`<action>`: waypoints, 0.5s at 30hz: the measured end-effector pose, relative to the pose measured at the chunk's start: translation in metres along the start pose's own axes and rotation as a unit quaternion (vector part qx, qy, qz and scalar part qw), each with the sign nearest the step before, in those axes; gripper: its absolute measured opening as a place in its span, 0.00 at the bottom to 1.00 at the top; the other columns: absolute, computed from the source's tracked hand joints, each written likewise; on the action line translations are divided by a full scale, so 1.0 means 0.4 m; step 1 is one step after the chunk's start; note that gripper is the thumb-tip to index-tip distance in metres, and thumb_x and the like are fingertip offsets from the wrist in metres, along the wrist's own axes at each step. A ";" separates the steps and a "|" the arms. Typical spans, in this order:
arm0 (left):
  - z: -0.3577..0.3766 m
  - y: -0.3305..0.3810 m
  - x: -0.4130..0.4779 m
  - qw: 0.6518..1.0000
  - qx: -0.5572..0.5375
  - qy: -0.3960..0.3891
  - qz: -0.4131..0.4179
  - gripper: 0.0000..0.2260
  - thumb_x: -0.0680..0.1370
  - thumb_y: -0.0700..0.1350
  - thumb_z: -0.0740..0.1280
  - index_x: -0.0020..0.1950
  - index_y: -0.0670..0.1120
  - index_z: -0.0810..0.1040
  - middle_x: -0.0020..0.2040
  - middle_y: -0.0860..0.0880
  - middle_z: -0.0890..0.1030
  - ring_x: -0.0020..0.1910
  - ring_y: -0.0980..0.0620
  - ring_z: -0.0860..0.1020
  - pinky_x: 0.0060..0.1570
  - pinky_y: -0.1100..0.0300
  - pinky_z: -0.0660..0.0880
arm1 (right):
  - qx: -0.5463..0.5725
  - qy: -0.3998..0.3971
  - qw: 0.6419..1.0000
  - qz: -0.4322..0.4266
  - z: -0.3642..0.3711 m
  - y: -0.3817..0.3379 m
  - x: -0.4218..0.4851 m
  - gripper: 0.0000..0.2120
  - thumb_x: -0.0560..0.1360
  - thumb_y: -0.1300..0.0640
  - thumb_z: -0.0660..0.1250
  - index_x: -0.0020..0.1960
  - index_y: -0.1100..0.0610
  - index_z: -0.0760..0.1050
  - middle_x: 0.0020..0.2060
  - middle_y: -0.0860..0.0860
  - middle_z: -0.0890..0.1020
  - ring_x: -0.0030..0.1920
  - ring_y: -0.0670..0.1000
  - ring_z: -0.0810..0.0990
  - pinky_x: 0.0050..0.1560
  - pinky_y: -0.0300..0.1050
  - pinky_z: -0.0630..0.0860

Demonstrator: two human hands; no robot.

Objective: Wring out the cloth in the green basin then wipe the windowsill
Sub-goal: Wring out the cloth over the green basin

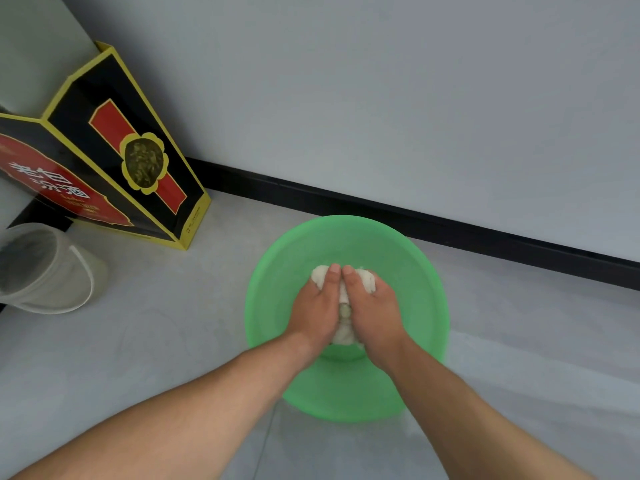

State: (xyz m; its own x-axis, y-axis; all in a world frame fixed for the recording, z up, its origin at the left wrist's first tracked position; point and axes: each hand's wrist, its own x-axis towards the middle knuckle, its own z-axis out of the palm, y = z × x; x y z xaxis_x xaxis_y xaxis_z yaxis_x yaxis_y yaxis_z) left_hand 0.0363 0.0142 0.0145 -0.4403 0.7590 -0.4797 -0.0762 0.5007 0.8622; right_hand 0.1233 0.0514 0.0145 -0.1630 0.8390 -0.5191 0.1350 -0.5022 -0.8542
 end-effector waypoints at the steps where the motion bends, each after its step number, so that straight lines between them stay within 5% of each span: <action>1: 0.000 -0.001 0.000 1.000 -0.002 -0.001 -0.005 0.20 0.83 0.59 0.56 0.47 0.49 0.82 0.42 0.51 0.86 0.42 0.55 0.84 0.43 0.59 0.80 | 0.000 0.002 1.000 0.001 0.001 0.002 0.001 0.11 0.79 0.49 0.68 0.48 0.58 0.81 0.39 0.54 0.86 0.39 0.52 0.85 0.41 0.49 0.83; 10: 0.001 -0.009 0.018 0.999 0.040 -0.008 -0.024 0.21 0.83 0.55 0.55 0.46 0.44 0.82 0.44 0.46 0.85 0.45 0.49 0.84 0.49 0.52 0.80 | -0.031 0.004 1.000 -0.002 0.001 0.008 0.020 0.09 0.79 0.55 0.66 0.43 0.59 0.78 0.33 0.51 0.83 0.34 0.49 0.82 0.32 0.42 0.79; 15: -0.017 -0.004 0.031 0.997 0.014 -0.042 -0.063 0.20 0.82 0.59 0.57 0.51 0.46 0.81 0.47 0.45 0.85 0.46 0.46 0.85 0.48 0.49 0.82 | -0.015 -0.061 0.998 0.028 -0.012 0.011 0.012 0.11 0.82 0.49 0.63 0.51 0.55 0.80 0.43 0.56 0.86 0.43 0.56 0.86 0.42 0.55 0.84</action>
State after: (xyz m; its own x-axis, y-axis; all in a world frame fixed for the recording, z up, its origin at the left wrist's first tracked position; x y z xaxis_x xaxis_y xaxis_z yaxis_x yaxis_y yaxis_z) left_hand 0.0248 0.0200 0.0081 -0.3520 0.7205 -0.5975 -0.1006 0.6055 0.7895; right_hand 0.1278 0.0543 0.0084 -0.2717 0.7773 -0.5674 0.1765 -0.5393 -0.8234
